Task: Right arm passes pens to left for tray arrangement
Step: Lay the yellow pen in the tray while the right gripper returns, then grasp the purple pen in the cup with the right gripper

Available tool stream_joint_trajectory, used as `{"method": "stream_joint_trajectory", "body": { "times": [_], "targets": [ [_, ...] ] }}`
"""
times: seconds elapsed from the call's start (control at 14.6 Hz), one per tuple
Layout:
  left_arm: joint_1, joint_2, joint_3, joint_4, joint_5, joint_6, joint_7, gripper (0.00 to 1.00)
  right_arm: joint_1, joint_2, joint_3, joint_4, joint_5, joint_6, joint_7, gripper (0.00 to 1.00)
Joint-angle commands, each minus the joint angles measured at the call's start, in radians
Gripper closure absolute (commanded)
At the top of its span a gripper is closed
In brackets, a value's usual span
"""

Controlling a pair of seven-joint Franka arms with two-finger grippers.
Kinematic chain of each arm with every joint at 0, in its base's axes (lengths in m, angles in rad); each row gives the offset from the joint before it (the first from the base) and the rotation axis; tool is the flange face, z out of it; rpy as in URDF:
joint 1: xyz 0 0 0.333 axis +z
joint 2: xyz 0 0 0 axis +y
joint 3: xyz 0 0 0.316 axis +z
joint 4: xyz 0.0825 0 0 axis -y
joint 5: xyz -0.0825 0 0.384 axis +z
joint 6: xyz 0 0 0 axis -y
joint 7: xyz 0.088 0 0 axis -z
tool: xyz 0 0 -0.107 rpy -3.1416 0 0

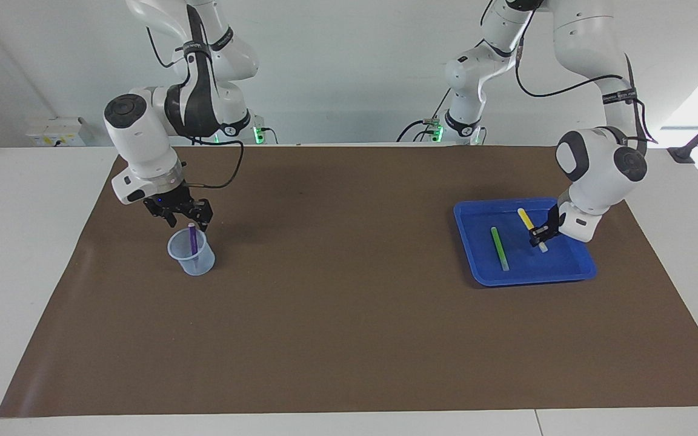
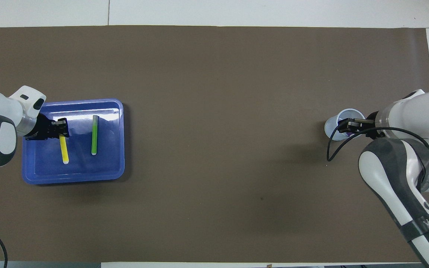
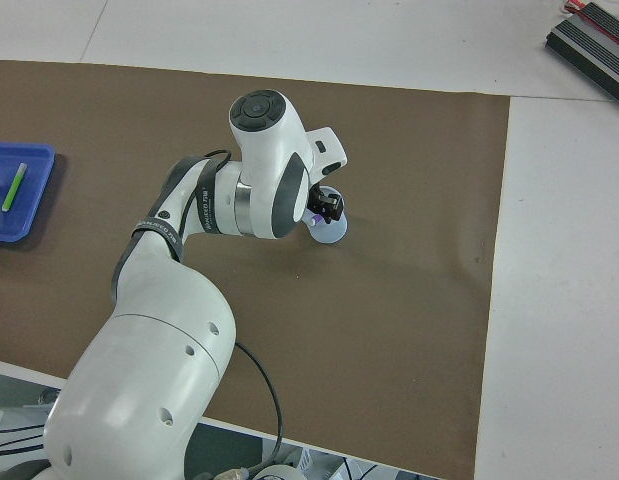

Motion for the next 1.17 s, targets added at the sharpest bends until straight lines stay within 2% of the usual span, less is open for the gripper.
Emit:
{"method": "stream_joint_trajectory", "body": {
  "times": [0.0,0.14,0.21,0.27,0.48,0.55,0.62,0.69,0.76,0.82,1.1],
  "targets": [
    [-0.012,0.023,0.007,0.025,0.028,0.015,0.026,1.0,-0.003,-0.036,-0.001,-0.061,-0.014,0.041,-0.019,0.26],
    [-0.011,0.036,0.007,0.027,0.028,0.018,0.073,1.0,-0.002,-0.036,-0.001,-0.061,-0.014,0.033,-0.016,0.29],
    [-0.009,0.036,0.007,0.027,0.028,0.02,0.11,1.0,-0.002,-0.036,-0.001,-0.061,-0.014,0.033,-0.016,0.34],
    [-0.011,0.037,0.007,0.027,0.028,0.026,0.13,1.0,-0.002,-0.036,-0.001,-0.061,-0.014,0.031,-0.016,0.43],
    [-0.011,0.039,0.007,0.023,0.028,0.038,0.132,1.0,-0.002,-0.036,0.001,-0.059,-0.014,0.027,-0.016,0.88],
    [-0.011,0.039,0.007,0.023,0.026,0.04,0.132,1.0,-0.002,-0.036,0.001,-0.058,-0.014,0.022,-0.016,1.0],
    [-0.009,0.039,0.007,0.022,0.026,0.04,0.132,1.0,-0.002,-0.036,0.001,-0.056,-0.014,0.019,-0.018,1.0],
    [-0.009,0.037,0.007,0.02,0.026,0.041,0.132,0.81,-0.002,-0.036,0.001,-0.055,-0.014,0.018,-0.018,1.0],
    [-0.009,0.037,0.007,0.019,0.026,0.044,0.13,0.34,0.0,-0.036,0.002,-0.05,-0.014,0.016,-0.016,1.0],
    [-0.009,0.037,0.007,0.019,0.026,0.049,0.13,0.01,0.0,-0.036,0.004,-0.044,-0.014,0.011,-0.016,1.0],
    [-0.005,0.037,0.007,0.017,0.026,0.047,0.13,0.0,0.0,-0.038,0.009,0.053,-0.013,-0.089,-0.007,1.0]
  ]
}}
